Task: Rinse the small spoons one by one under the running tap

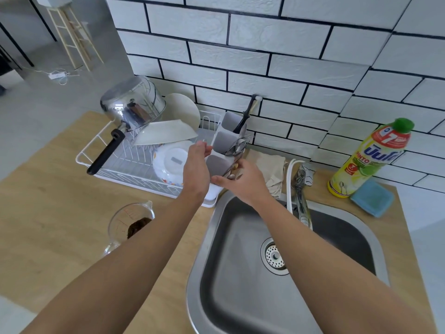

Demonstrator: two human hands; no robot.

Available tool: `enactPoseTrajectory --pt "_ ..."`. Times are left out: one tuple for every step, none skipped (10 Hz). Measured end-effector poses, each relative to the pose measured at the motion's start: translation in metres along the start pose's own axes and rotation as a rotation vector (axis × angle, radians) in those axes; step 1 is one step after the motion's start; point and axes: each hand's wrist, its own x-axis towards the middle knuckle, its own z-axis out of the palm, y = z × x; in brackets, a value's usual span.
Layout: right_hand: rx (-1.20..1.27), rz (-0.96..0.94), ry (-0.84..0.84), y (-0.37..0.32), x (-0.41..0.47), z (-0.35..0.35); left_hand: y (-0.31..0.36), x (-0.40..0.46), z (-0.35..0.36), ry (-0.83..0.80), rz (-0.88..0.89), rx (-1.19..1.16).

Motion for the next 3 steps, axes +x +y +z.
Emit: enactPoseTrajectory --pt "0.032 0.028 -0.078 -0.002 -0.005 -0.005 0.000 -0.002 -0.001 -0.002 -0.014 0.038" --pt "0.088 0.064 -0.074 -0.006 -0.015 -0.013 0.001 -0.006 -0.002 -0.006 -0.012 0.033" --pt "0.207 0.135 -0.049 -0.005 -0.026 -0.025 0.001 -0.010 -0.005 0.004 -0.004 0.029"
